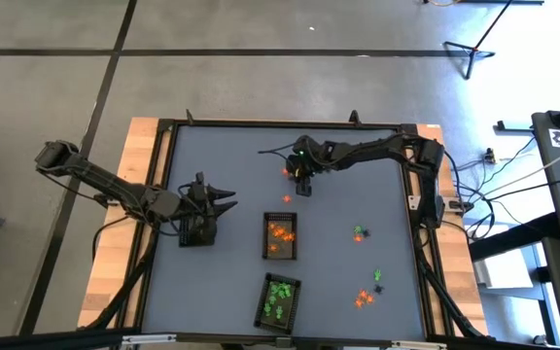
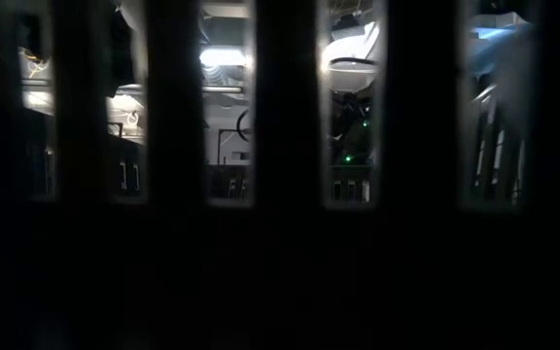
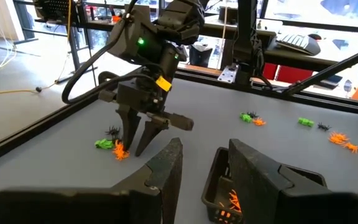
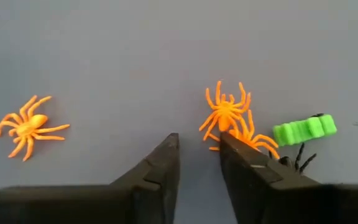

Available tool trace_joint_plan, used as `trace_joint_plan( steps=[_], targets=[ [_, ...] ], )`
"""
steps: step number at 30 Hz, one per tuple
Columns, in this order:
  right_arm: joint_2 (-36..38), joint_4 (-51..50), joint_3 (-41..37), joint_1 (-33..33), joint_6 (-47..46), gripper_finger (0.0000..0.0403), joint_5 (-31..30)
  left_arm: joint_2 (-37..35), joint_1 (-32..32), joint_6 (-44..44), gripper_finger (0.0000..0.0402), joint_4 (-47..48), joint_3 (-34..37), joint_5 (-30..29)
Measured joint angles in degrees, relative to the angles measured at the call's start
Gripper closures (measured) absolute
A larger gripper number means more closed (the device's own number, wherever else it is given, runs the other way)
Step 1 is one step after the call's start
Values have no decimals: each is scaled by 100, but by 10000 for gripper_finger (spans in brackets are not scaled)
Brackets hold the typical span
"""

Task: Sort Halloween decoration
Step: Put the orange spider toy into the top right black basket

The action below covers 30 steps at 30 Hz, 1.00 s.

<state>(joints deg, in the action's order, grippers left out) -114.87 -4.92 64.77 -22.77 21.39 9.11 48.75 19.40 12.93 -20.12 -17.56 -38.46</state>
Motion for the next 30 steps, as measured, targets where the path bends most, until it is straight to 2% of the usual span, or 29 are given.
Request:
trace_joint_plan(
  steps=[8, 15, 30],
  targets=[
    [-11, -18, 0, 4, 1, 395, -54, 0, 0, 2, 278, 2, 0, 5],
    [227, -217, -29, 273, -46, 400, -401, 0, 0, 28, 278, 44, 0, 42],
    [1233, -750, -26, 1358, -196, 402, -1300, 2, 4, 192, 278, 161, 0, 44]
  ],
)
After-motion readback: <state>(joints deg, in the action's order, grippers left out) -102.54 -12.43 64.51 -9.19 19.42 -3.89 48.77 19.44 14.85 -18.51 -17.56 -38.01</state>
